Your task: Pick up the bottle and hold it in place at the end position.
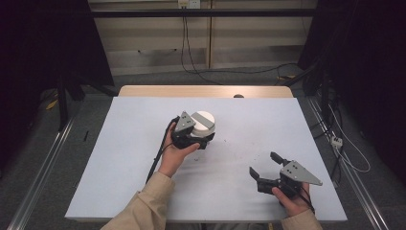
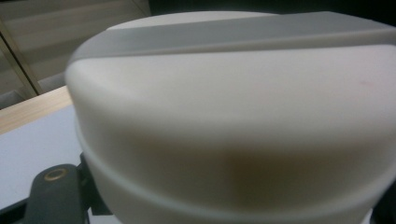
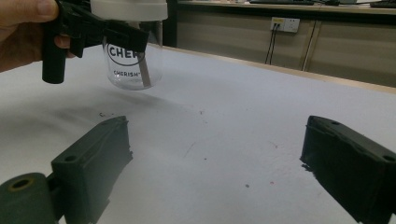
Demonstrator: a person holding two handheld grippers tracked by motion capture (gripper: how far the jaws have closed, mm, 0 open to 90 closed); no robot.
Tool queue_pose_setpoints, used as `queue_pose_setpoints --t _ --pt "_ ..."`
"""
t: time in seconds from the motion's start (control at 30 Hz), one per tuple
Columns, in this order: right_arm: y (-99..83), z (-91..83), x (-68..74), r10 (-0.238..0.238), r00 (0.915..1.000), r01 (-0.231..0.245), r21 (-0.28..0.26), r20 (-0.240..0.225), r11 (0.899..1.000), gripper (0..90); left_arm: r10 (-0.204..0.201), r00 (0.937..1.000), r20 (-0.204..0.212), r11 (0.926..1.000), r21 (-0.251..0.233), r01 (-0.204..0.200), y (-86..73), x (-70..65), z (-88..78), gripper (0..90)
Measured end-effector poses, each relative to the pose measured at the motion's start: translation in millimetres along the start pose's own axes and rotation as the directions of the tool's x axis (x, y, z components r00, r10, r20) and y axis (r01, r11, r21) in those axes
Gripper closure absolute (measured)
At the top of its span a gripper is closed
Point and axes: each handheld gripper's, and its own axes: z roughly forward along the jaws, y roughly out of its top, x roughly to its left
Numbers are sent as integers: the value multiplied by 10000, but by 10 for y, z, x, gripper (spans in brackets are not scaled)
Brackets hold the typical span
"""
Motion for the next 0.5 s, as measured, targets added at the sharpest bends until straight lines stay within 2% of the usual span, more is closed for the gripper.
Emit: queue_pose_setpoints --t 0.5 --pt "-8 5 -4 20 10000 -20 54 -39 10000 74 -19 10000 59 10000 -61 19 -15 33 72 184"
